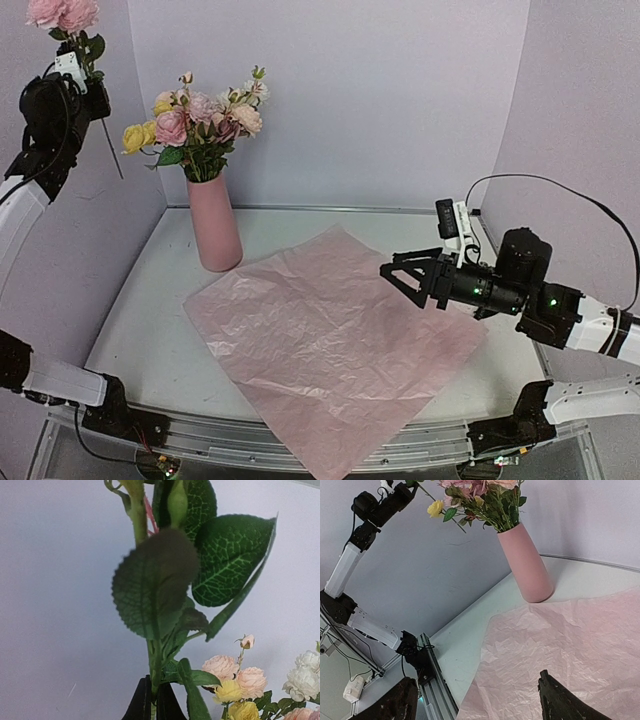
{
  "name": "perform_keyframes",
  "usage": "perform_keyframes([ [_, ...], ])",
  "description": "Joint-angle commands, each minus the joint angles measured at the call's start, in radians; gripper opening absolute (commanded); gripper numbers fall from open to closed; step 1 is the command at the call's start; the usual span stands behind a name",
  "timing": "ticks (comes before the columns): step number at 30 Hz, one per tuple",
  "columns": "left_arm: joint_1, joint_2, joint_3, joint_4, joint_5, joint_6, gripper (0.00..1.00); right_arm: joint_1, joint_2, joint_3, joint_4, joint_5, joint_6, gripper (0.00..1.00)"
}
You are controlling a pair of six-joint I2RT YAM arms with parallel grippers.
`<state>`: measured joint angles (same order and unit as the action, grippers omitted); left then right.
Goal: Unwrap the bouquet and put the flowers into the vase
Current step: Insert the fake flower into the vase.
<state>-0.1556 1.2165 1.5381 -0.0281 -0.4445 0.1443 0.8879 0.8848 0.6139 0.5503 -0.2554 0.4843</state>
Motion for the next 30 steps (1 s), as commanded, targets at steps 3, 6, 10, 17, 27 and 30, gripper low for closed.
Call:
perform_keyframes([
  [3, 0.222, 0.075, 0.100, -0.072, 0.385, -0.350, 0.00, 0.000, 0.009, 0.055, 0.031, -0.025, -0.016, 0.84],
  [6, 0.263, 0.095, 0.118, -0.027, 0.497, -0.446, 0.00, 0.000, 0.009, 0.056, 0.029, -0.022, -0.020, 0.84],
  [10, 0.272, 0.121, 0.158, -0.006, 0.584, -0.550, 0.00, 0.000, 0.008, 0.060, 0.022, -0.011, -0.025, 0.84],
  [17, 0.271, 0.122, 0.165, 0.021, 0.748, -0.677, 0.00, 0.000, 0.020, 0.069, 0.020, -0.007, -0.030, 0.84],
  [27, 0.272, 0.133, 0.108, 0.137, 0.803, -0.725, 0.00, -0.001, 0.026, 0.077, 0.019, -0.012, -0.033, 0.84],
  [30, 0.271, 0.142, 0.093, 0.157, 0.816, -0.735, 0.00, -0.001, 0.015, 0.069, 0.019, -0.007, -0.032, 0.84],
])
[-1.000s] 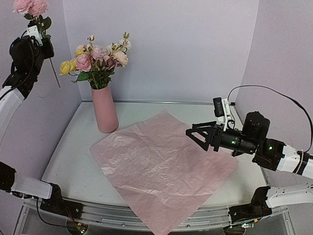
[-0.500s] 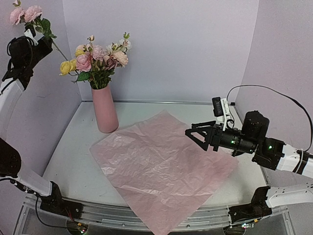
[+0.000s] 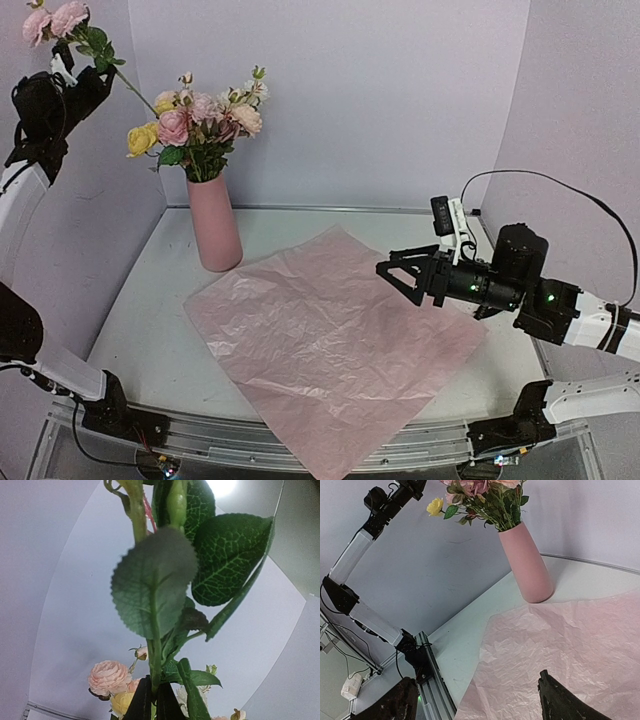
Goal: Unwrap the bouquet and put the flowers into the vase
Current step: Insert the fake flower into the vase.
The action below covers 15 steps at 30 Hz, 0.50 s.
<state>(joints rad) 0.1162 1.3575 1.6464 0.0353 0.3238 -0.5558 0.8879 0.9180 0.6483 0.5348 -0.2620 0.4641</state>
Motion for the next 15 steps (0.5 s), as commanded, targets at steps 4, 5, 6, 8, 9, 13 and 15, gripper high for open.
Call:
perform_keyframes([
  [4, -0.002, 0.000, -0.065, 0.117, 0.059, -0.016, 0.00, 0.000, -0.028, 0.028, 0.034, 0.003, -0.010, 0.84],
  [5, -0.002, -0.004, -0.079, 0.119, 0.061, -0.011, 0.00, -0.001, -0.028, 0.028, 0.033, 0.003, -0.010, 0.84],
  [6, -0.002, -0.005, -0.094, 0.124, 0.067, -0.004, 0.00, 0.000, -0.030, 0.030, 0.032, 0.003, -0.010, 0.84],
  [8, -0.002, -0.005, -0.117, 0.129, 0.083, 0.015, 0.00, -0.001, -0.032, 0.032, 0.029, 0.004, -0.012, 0.84],
  [9, -0.007, -0.007, -0.130, 0.132, 0.090, 0.028, 0.00, 0.000, -0.033, 0.033, 0.026, 0.005, -0.014, 0.84],
  [13, -0.067, -0.018, -0.172, 0.144, 0.090, 0.143, 0.00, -0.001, -0.032, 0.034, 0.022, 0.008, -0.017, 0.84],
  [15, -0.108, -0.021, -0.189, 0.146, 0.084, 0.195, 0.00, -0.001, -0.030, 0.036, 0.022, 0.007, -0.017, 0.84],
])
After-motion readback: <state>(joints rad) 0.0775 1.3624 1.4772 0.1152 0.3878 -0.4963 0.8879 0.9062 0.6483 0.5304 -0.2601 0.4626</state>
